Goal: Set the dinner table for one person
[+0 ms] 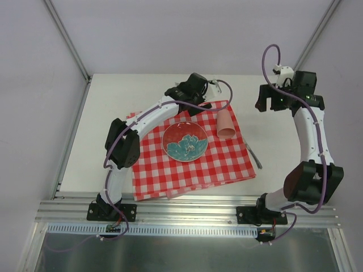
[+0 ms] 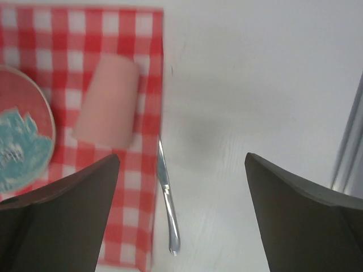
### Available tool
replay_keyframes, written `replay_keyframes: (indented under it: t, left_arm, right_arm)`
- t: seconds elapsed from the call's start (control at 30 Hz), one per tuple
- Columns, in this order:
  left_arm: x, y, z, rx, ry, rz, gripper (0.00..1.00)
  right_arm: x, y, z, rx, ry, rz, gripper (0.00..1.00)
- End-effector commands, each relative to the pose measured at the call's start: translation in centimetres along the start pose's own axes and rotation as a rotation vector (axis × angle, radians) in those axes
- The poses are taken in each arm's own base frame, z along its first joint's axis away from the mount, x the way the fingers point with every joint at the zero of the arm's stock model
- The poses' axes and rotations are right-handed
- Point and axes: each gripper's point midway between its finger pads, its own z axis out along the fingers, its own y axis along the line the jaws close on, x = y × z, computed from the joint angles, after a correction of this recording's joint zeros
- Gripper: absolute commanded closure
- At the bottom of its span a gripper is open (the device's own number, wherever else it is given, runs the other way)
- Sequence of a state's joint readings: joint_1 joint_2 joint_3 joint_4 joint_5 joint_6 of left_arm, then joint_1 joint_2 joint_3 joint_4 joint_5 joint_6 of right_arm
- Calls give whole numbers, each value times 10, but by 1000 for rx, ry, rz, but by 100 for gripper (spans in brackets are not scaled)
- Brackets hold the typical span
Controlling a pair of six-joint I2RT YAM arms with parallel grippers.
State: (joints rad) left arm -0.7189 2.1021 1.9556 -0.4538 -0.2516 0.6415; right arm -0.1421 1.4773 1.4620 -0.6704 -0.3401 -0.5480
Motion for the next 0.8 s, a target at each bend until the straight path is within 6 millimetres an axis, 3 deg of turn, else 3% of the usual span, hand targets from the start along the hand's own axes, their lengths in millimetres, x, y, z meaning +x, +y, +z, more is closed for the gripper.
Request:
replay_keyframes:
  t: [0.0,0.03,0.07,0.1,0.13,0.17,0.2,0.23,0.27,0.3,0.37,0.4,0.5,0.57,0.77]
  left_arm:
    - [-15,4,-7,11,-66,85,1]
    - [-12,5,-5,3,-54,81,1]
    - [-2,15,-4,-52,-3,67,1]
    - [4,24,-3,-90,16,-12,1]
    - [12,39,-4,-139,40,-73,1]
    - [22,53,-5,-183,62,-135,1]
    - [43,79,-13,-263,103,-238,1]
    - [51,89,-18,-294,118,-264,1]
    - [58,98,-28,-312,125,-268,1]
    - [66,108,-34,-315,127,-261,1]
    - [75,123,-47,-333,117,-305,1]
    - [84,142,-59,-378,112,-370,1]
    - [92,180,-80,-478,92,-469,1]
    - [100,202,-94,-521,81,-508,1]
    - [120,214,-100,-549,85,-593,1]
  right_arm:
    - [-72,9,6,-89,-293,109,4]
    - [-92,26,9,-218,-338,141,4]
    - [-89,33,34,-320,-288,178,3]
    - [-83,49,43,-441,-244,160,4]
    - [-99,60,35,-499,-240,81,4]
    - [-86,77,55,-481,-183,-135,4]
    - [-66,81,76,-464,-94,-188,4]
    - [-57,81,86,-414,-66,-246,4]
    - [-31,93,102,-431,-34,-270,4]
    - [-43,94,107,-405,-127,-326,4]
    - [-24,111,118,-408,-108,-433,4]
    - [-4,116,123,-426,-62,-562,4]
    - [19,129,128,-432,-82,-710,4]
    - [17,136,114,-444,-120,-791,3]
    - [48,136,103,-441,-84,-1149,4]
